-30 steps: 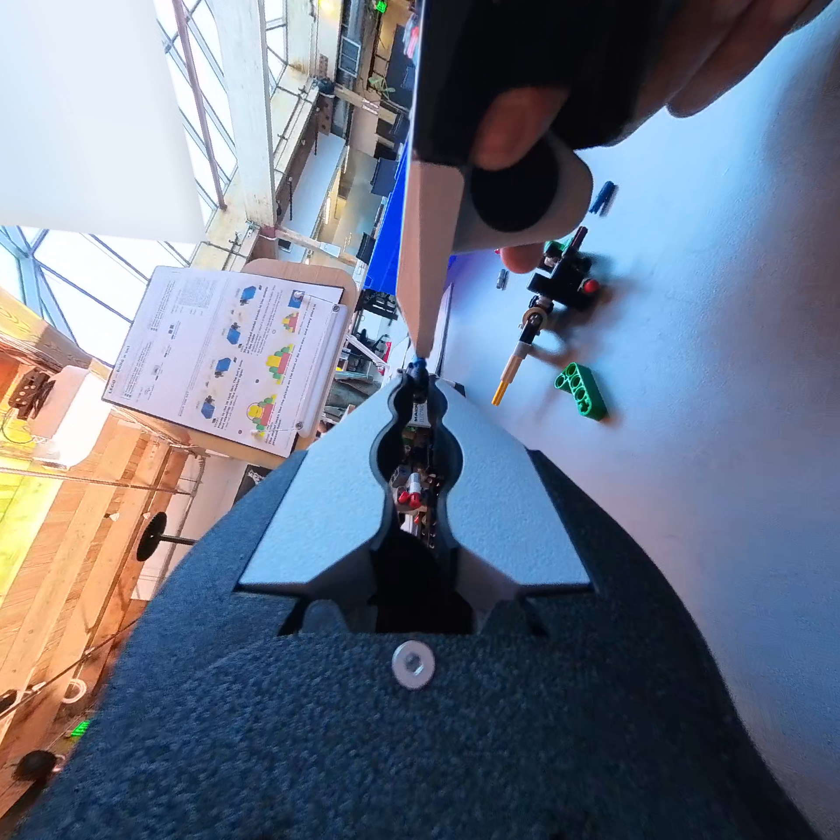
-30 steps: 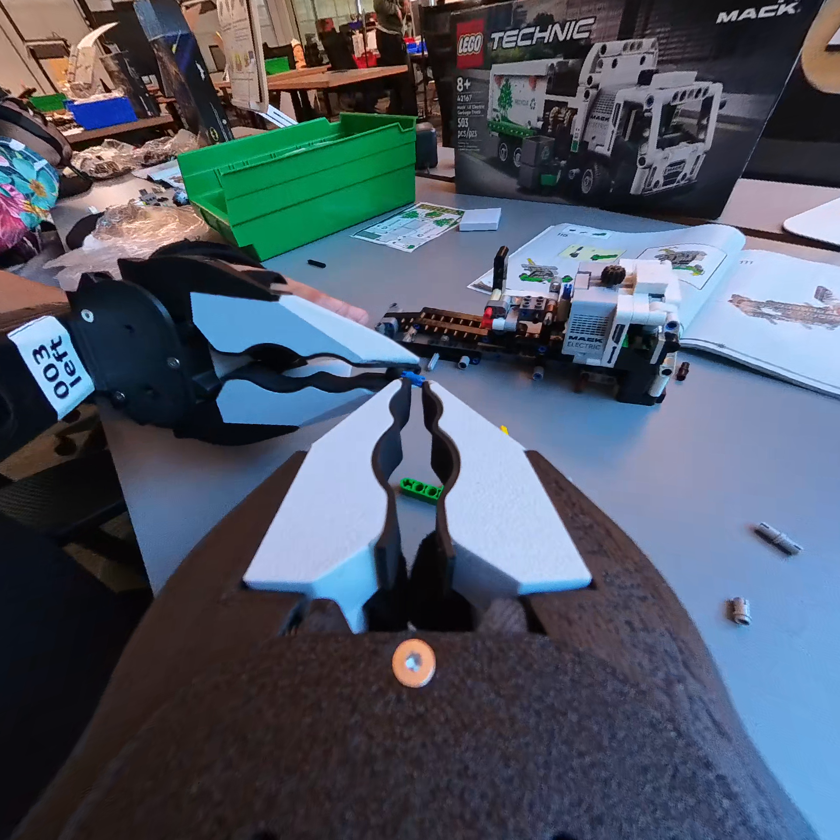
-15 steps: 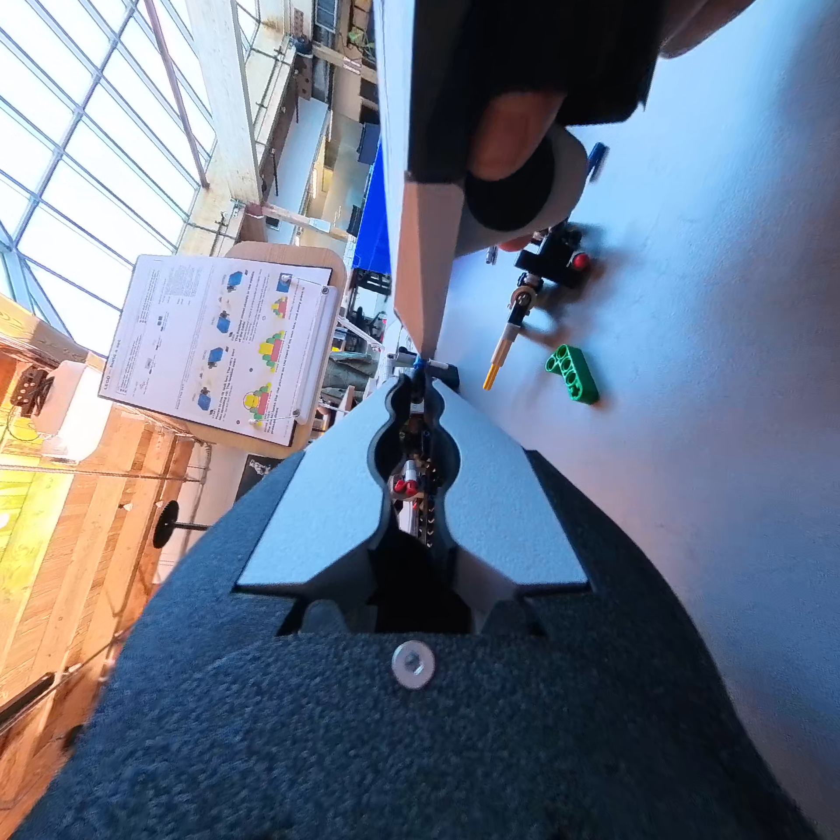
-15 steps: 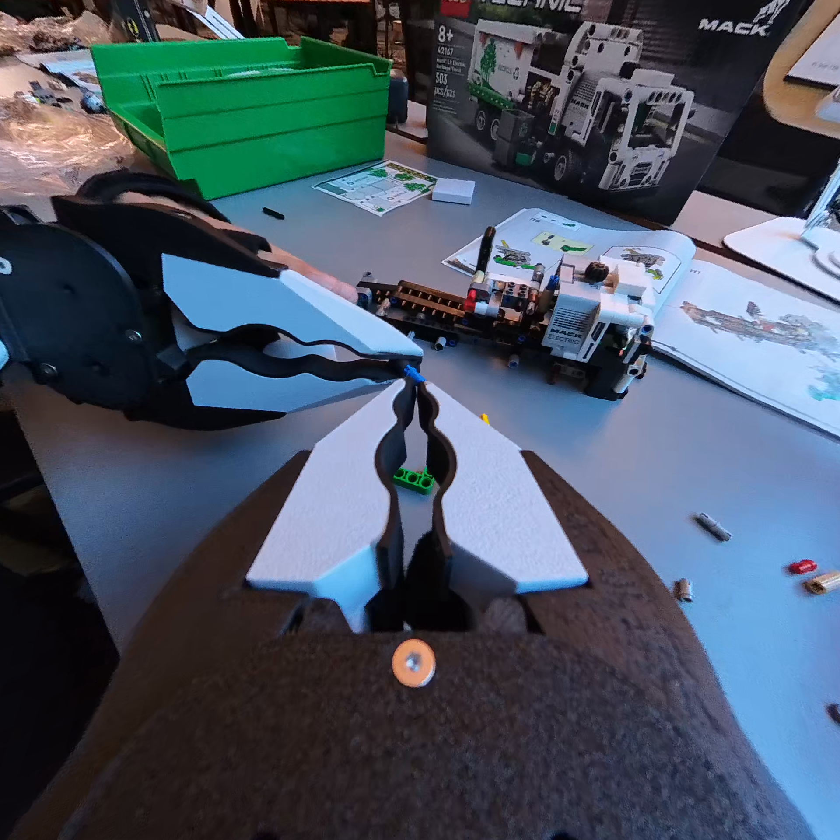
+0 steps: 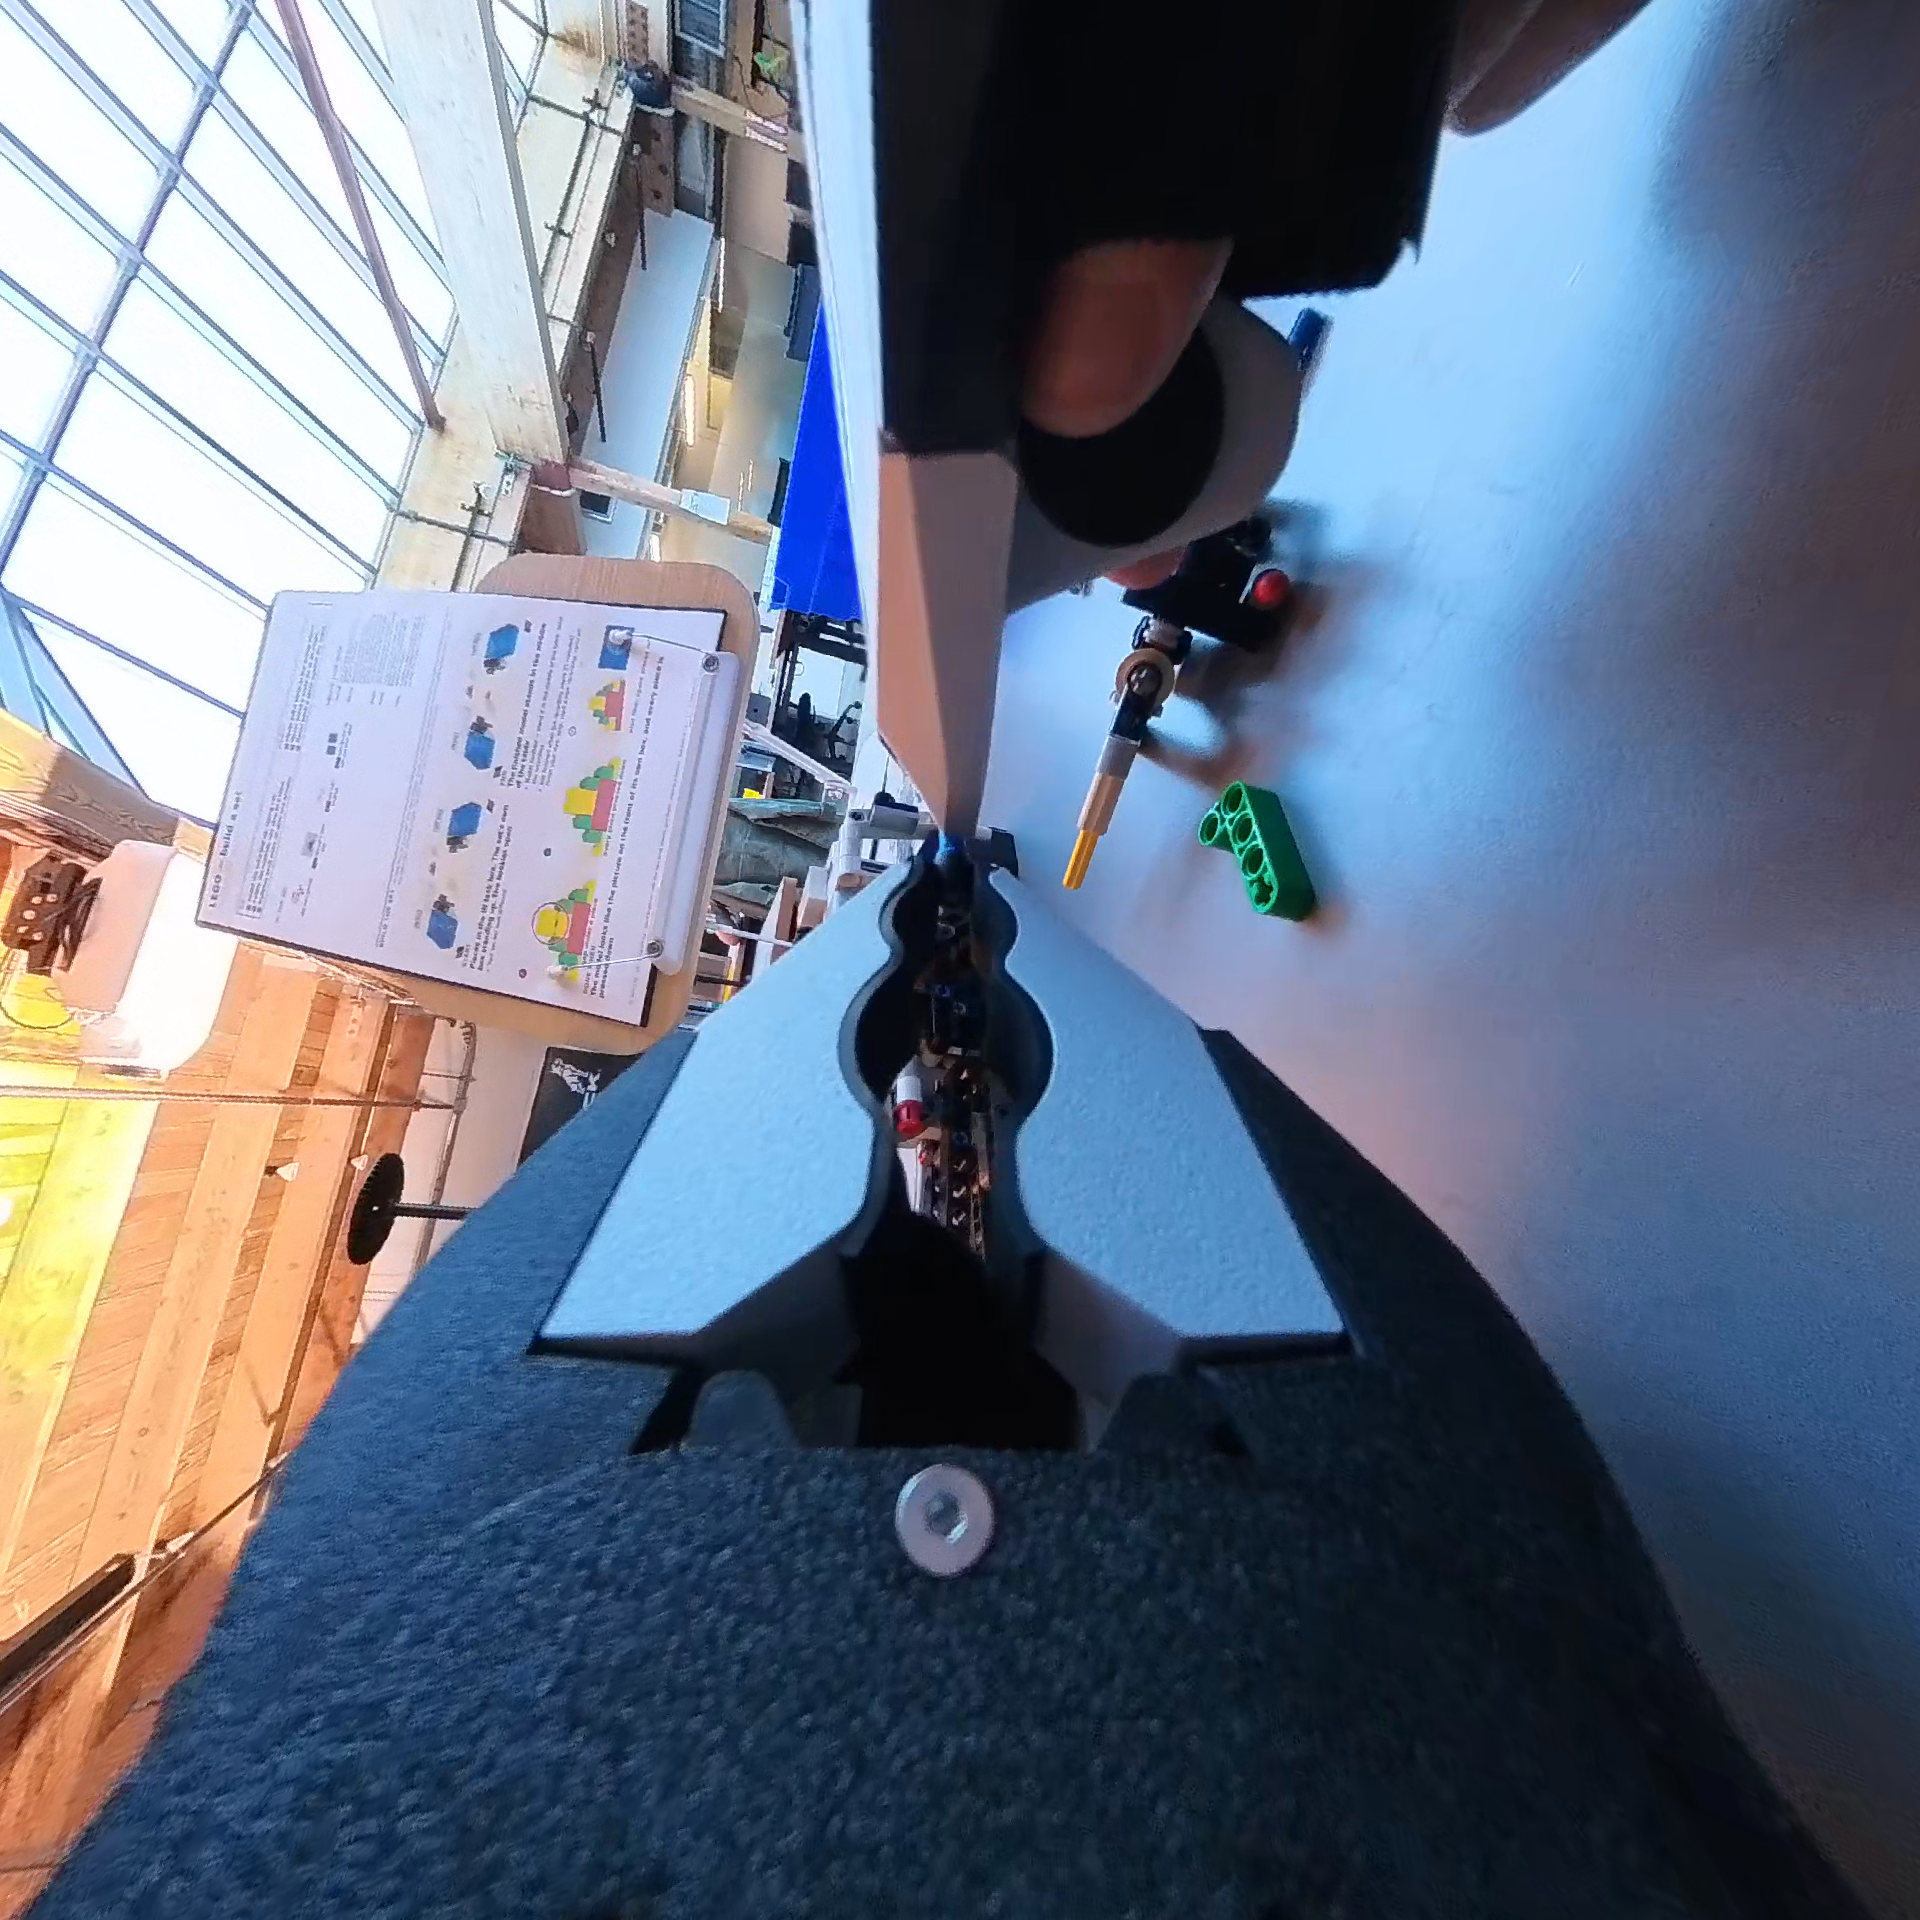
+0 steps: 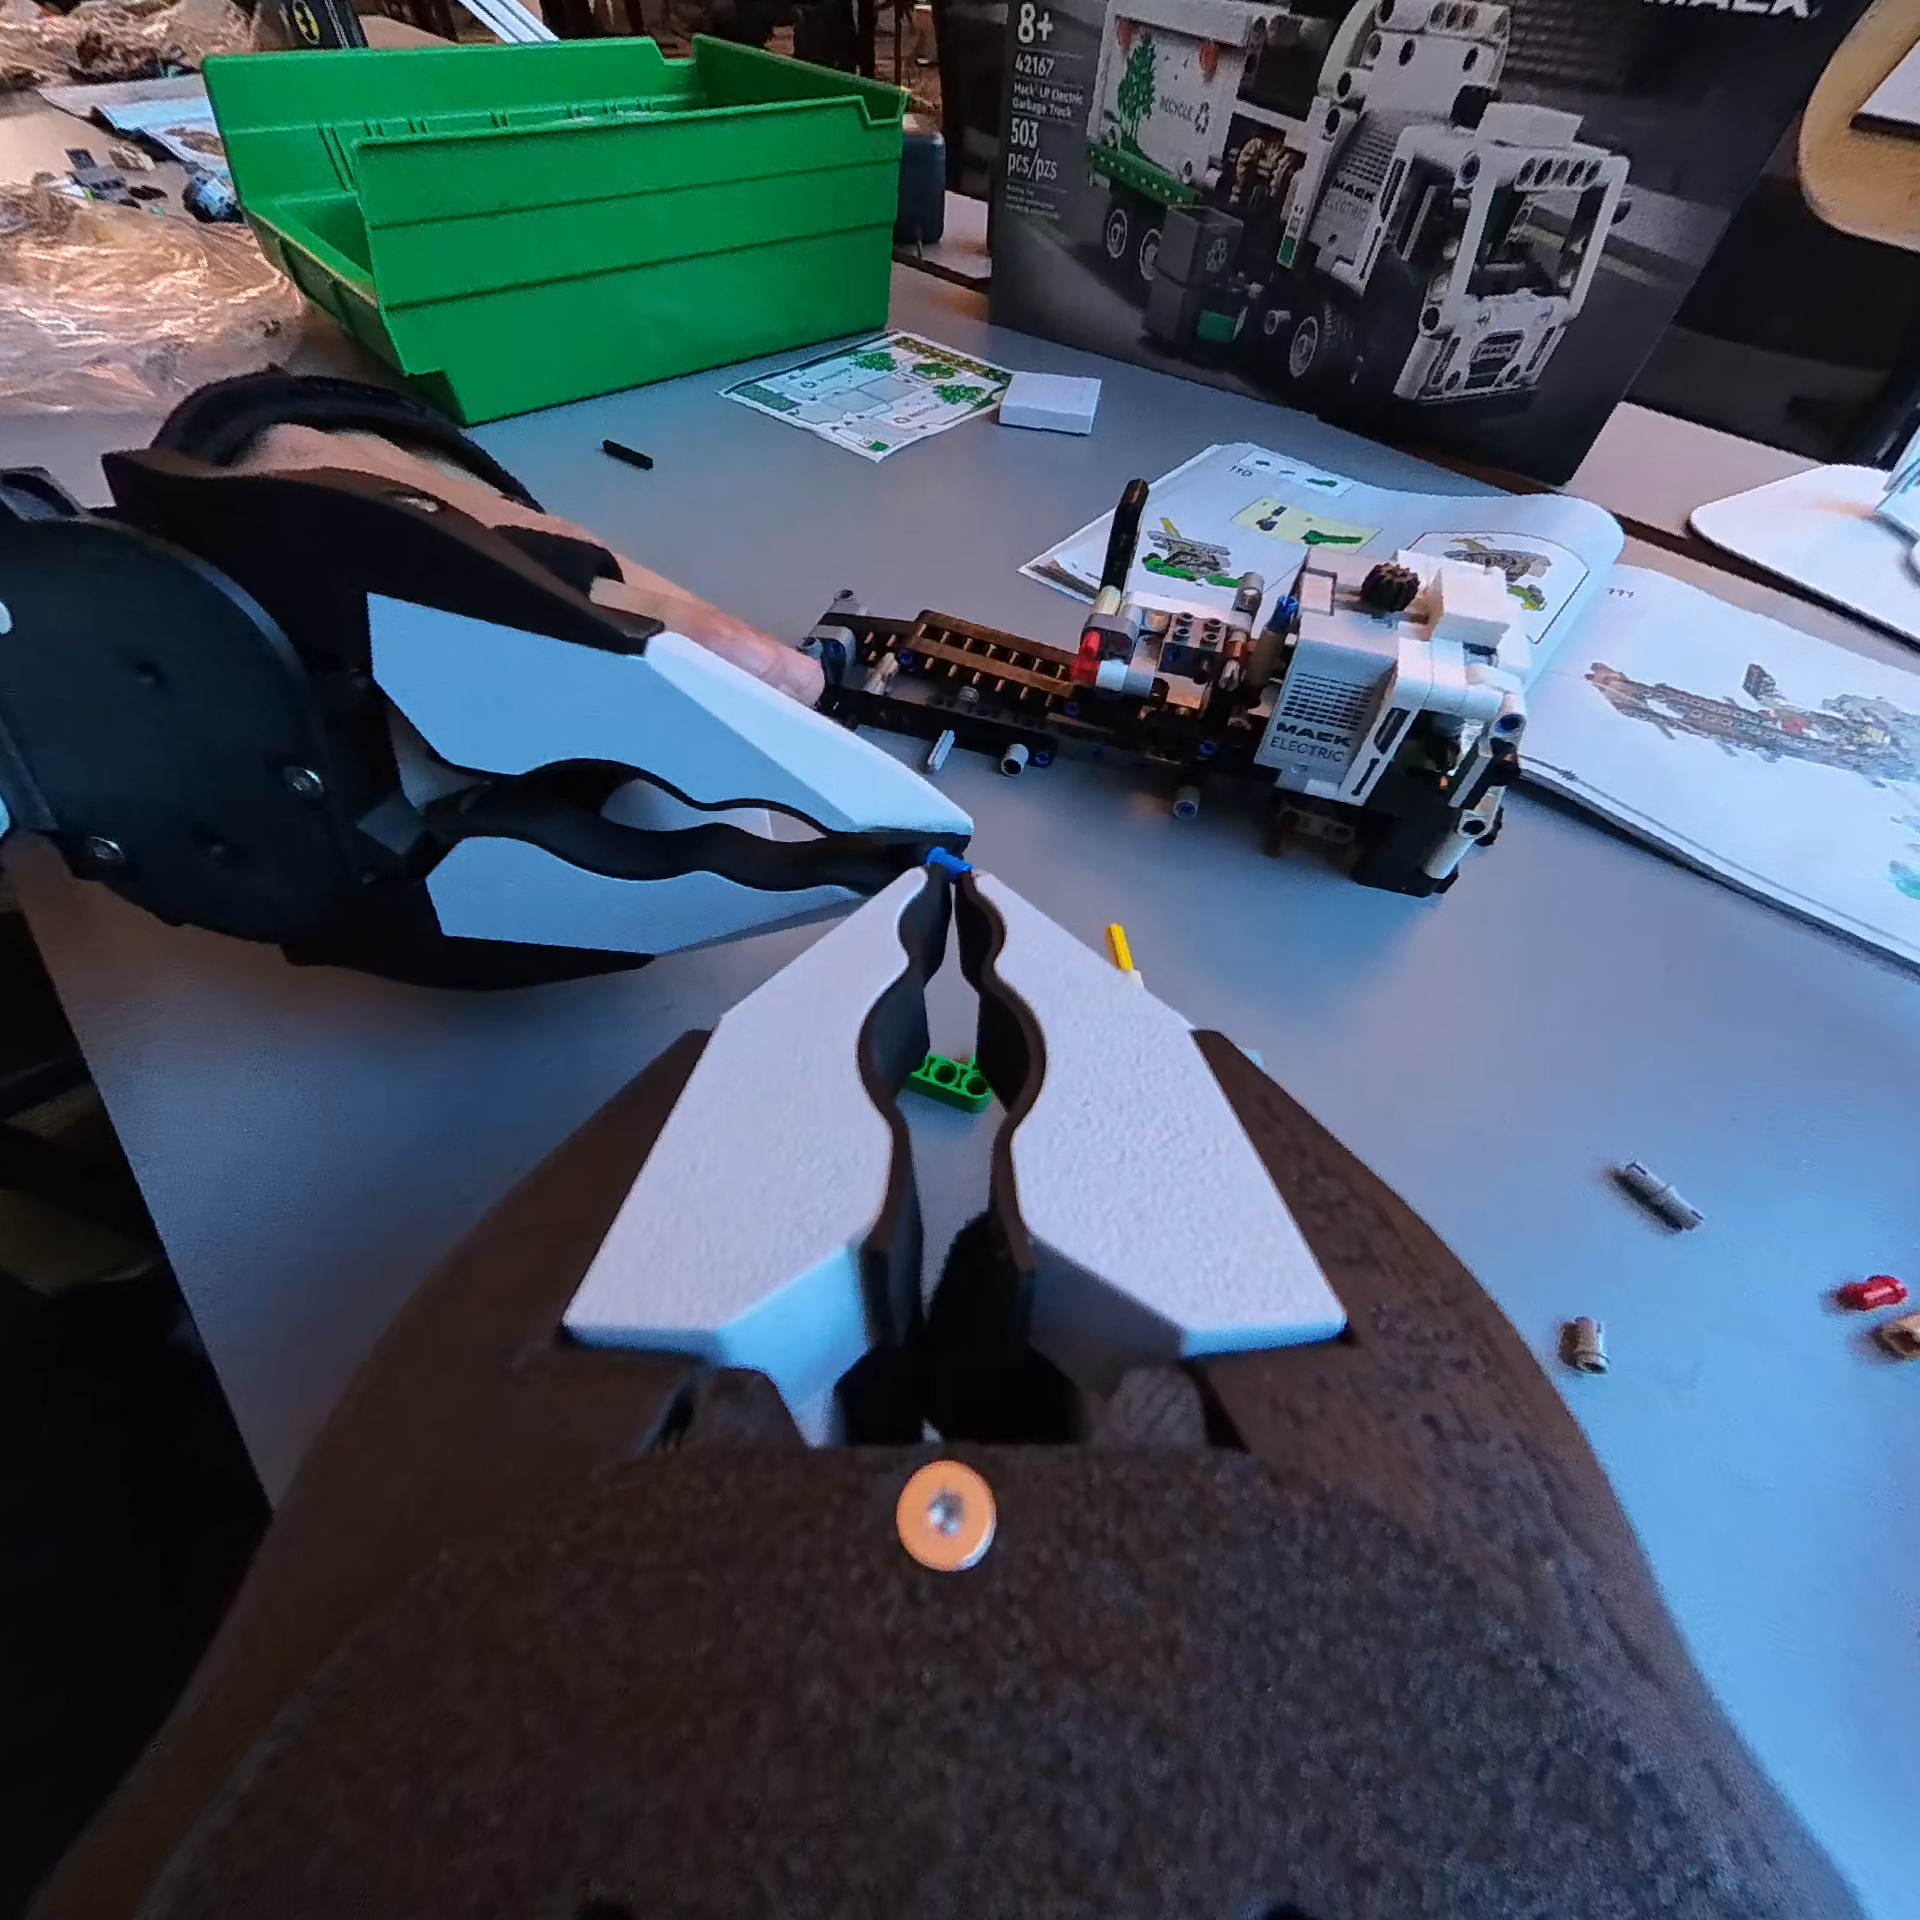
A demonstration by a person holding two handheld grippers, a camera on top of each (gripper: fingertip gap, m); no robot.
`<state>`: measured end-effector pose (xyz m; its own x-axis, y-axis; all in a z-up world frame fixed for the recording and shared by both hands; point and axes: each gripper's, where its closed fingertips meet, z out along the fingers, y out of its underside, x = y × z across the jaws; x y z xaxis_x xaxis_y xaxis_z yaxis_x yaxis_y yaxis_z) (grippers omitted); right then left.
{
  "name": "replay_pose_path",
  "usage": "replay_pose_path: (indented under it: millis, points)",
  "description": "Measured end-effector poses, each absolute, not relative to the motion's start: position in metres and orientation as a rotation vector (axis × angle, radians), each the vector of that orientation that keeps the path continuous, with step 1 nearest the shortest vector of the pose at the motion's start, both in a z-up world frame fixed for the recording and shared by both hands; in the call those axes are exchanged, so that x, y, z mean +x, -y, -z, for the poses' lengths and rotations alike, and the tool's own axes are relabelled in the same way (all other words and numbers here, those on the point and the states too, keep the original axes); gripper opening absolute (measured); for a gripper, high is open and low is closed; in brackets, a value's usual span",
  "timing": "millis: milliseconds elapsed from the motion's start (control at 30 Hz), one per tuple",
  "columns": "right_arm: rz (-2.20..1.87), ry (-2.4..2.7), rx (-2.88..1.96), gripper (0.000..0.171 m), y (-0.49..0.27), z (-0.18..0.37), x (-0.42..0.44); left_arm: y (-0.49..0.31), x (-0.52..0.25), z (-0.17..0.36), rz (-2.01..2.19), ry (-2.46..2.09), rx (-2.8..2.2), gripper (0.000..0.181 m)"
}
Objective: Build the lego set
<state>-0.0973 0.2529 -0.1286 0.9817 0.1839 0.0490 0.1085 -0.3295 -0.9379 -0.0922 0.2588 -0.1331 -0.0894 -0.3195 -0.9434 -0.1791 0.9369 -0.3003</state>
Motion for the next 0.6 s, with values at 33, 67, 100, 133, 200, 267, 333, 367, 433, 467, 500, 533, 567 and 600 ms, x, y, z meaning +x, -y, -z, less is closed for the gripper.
replay_pose_path:
  millis: [33,67,100,133,200,267,333,367,433,467,500,533,567,600]
  points:
    - [-0.084,0.206,-1.912,0.000,-0.253,0.129,-0.098,-0.259,-0.092,0.133,0.123,-1.670,-0.386,0.002]
    - [-0.090,0.200,-1.912,0.000,-0.253,0.129,-0.098,-0.259,-0.092,0.133,0.122,-1.671,-0.387,0.002]
    - [-0.093,0.198,-1.913,0.000,-0.253,0.129,-0.098,-0.259,-0.092,0.133,0.120,-1.672,-0.388,0.002]
    - [-0.094,0.198,-1.915,0.000,-0.253,0.130,-0.098,-0.259,-0.092,0.134,0.118,-1.674,-0.390,0.002]
    - [-0.098,0.197,-1.912,0.000,-0.253,0.129,-0.098,-0.260,-0.092,0.133,0.123,-1.674,-0.397,0.002]
    - [-0.102,0.197,-1.907,0.000,-0.253,0.129,-0.098,-0.259,-0.091,0.133,0.136,-1.674,-0.403,0.002]
    - [-0.123,0.199,-1.875,0.000,-0.252,0.123,-0.097,-0.259,-0.090,0.129,0.238,-1.662,-0.442,0.003]
    - [-0.160,0.197,-1.837,0.000,-0.250,0.116,-0.098,-0.258,-0.090,0.122,0.322,-1.643,-0.471,0.004]
    - [-0.251,0.219,-1.783,0.008,-0.246,0.104,-0.102,-0.257,-0.091,0.103,0.530,-1.577,-0.519,0.004]
    - [-0.283,0.230,-1.760,0.015,-0.244,0.099,-0.102,-0.254,-0.095,0.093,0.656,-1.548,-0.533,0.004]
    - [-0.318,0.243,-1.737,0.018,-0.243,0.094,-0.103,-0.251,-0.099,0.084,0.778,-1.526,-0.542,0.004]
    - [-0.363,0.267,-1.716,0.018,-0.240,0.089,-0.106,-0.248,-0.103,0.077,0.888,-1.513,-0.550,0.004]
    - [-0.412,0.299,-1.700,0.018,-0.238,0.086,-0.111,-0.244,-0.108,0.072,0.976,-1.506,-0.543,0.004]
    - [-0.456,0.326,-1.683,0.019,-0.236,0.084,-0.116,-0.241,-0.112,0.067,1.038,-1.496,-0.522,0.004]
